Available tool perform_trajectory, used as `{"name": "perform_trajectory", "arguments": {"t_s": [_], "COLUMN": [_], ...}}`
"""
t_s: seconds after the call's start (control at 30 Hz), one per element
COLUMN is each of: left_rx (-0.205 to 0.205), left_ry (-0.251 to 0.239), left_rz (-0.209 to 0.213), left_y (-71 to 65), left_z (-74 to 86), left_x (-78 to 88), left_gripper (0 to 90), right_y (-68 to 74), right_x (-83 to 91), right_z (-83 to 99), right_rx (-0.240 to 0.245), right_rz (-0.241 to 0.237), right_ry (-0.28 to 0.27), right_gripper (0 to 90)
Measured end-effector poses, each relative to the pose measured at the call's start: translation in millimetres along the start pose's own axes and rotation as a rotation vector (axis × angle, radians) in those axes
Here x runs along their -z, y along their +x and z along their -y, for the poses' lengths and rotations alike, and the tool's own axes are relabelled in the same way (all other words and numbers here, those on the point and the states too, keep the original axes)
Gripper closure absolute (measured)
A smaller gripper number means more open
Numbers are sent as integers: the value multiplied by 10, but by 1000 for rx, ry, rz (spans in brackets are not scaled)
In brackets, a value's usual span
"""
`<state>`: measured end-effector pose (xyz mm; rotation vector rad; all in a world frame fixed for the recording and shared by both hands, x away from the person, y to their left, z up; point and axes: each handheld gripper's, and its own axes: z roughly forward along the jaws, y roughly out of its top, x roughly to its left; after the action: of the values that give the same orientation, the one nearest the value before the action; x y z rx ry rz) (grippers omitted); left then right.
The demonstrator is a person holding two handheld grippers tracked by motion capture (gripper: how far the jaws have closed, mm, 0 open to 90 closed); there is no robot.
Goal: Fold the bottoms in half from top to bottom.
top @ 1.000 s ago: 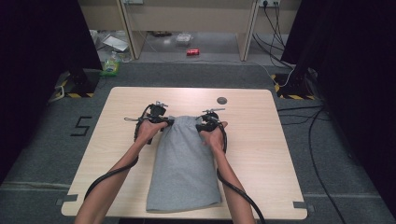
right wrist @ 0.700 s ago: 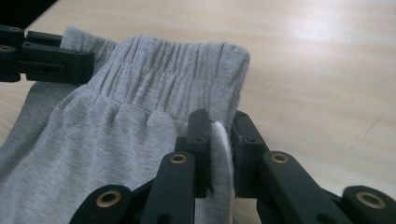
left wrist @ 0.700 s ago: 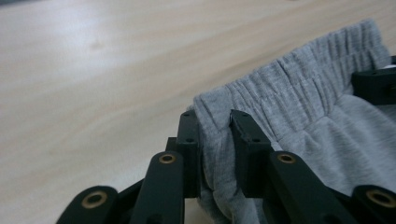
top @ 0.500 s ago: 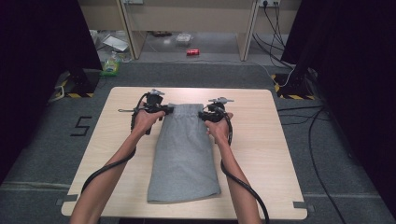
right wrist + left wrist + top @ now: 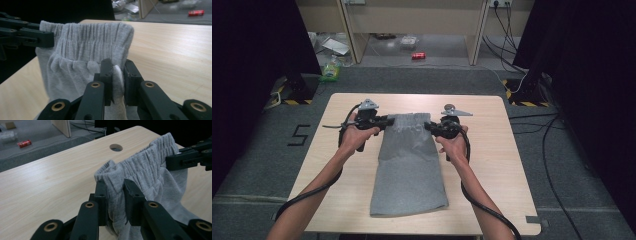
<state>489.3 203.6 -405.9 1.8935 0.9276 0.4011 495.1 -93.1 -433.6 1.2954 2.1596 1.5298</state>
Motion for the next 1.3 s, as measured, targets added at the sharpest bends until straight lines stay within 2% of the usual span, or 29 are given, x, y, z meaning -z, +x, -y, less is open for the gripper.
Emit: {"name": "perform_trajectory", "arguments": {"t_s": [0.13,0.23,0.43,0.5,0.73,0.87,1.03,1.17,1.3], "left_rx": [-39,-60,-69,-81,-99,-130,-143,-134,-104], "left_ry": [-42,-69,-92,-88,-79,-41,0,12,17], "left_rz": [36,40,75,85,124,157,187,199,224], "left_y": [-194,-338,-551,-616,-806,-938,-1042,-1081,-1084], "left_z": [136,266,517,604,908,1134,1354,1454,1475], "left_x": [224,370,557,599,722,747,767,786,796], "left_gripper": [741,741,741,741,740,740,738,719,667], "right_y": [155,273,470,541,683,712,719,759,765], "right_x": [211,369,621,690,848,917,992,1054,1139], "right_z": [98,206,424,510,799,970,1211,1288,1292], "right_rx": [52,76,121,141,159,168,159,167,142], "right_rz": [-23,-32,-50,-52,-71,-77,-93,-105,-117], "right_ry": [-15,-14,-20,-18,-7,14,46,73,61], "right_gripper": [802,801,802,801,801,799,793,751,649]}}
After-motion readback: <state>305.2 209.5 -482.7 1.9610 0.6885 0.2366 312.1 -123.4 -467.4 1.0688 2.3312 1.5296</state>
